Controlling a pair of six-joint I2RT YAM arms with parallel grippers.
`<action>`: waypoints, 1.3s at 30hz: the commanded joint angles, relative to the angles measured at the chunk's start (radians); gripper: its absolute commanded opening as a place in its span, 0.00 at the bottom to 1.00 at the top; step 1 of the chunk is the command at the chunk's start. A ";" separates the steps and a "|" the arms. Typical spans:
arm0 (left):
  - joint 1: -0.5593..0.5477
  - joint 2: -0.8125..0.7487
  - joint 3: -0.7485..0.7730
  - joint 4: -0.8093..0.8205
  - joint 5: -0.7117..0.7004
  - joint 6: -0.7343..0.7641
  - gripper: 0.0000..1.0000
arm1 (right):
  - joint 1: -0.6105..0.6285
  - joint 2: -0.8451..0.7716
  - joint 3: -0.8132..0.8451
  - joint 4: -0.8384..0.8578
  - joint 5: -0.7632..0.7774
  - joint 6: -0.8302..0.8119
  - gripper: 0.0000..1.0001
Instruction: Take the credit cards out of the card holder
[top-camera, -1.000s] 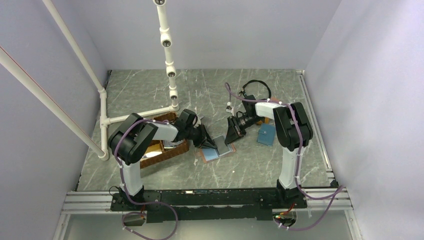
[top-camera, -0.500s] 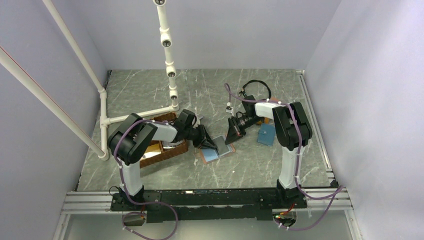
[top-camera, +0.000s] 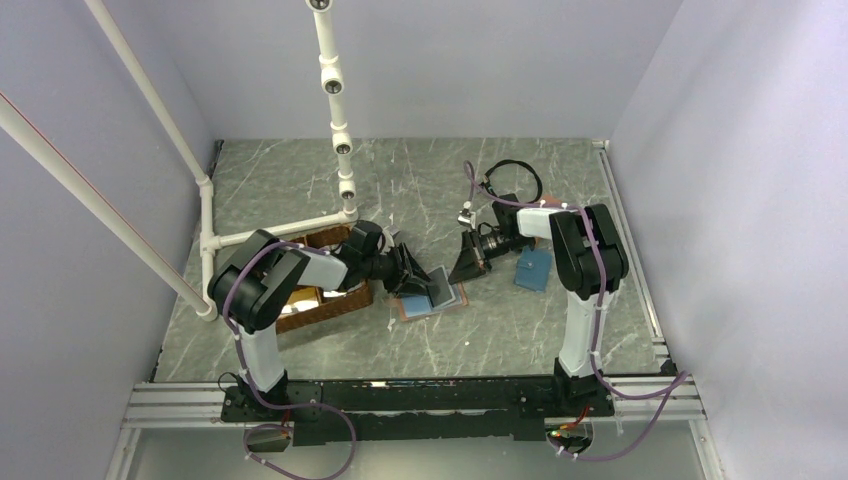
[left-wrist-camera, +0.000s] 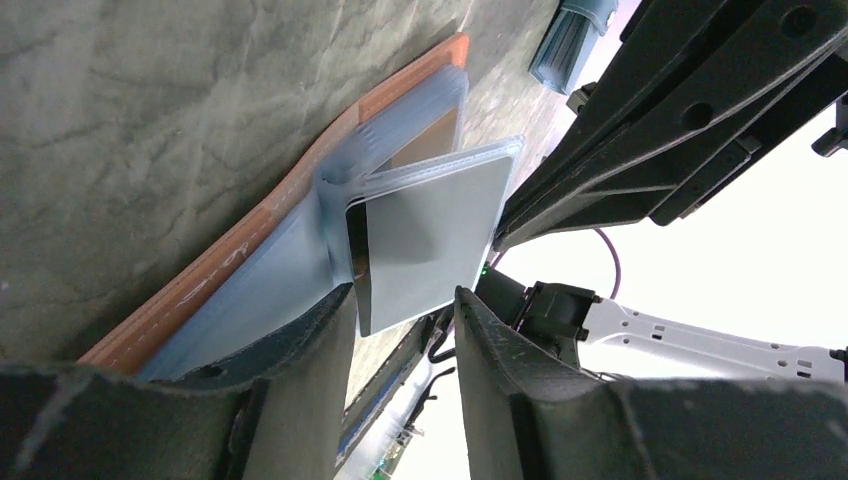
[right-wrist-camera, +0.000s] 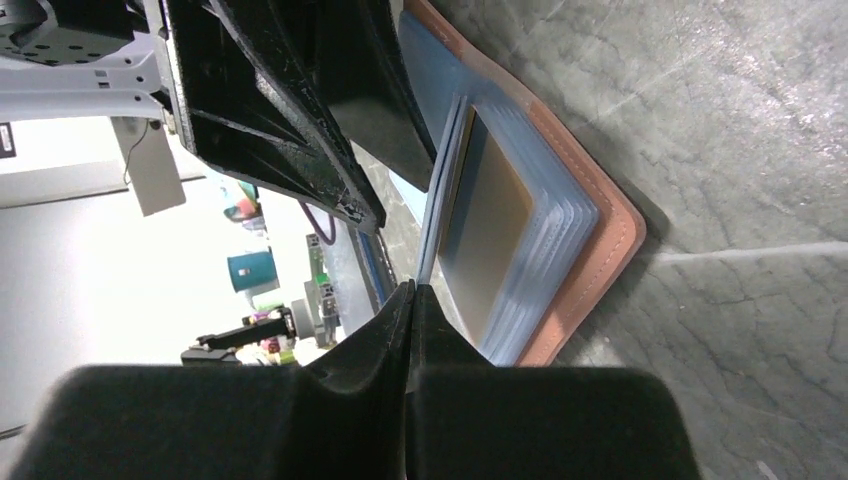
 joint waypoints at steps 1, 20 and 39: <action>0.003 -0.041 0.013 0.006 0.006 0.000 0.45 | -0.005 -0.044 -0.008 0.051 -0.046 0.026 0.00; 0.000 0.010 0.063 -0.111 0.005 0.037 0.44 | 0.095 -0.027 0.047 -0.046 0.168 -0.064 0.25; 0.000 0.009 0.050 -0.106 0.002 0.033 0.46 | 0.097 -0.072 0.059 -0.068 -0.106 -0.128 0.43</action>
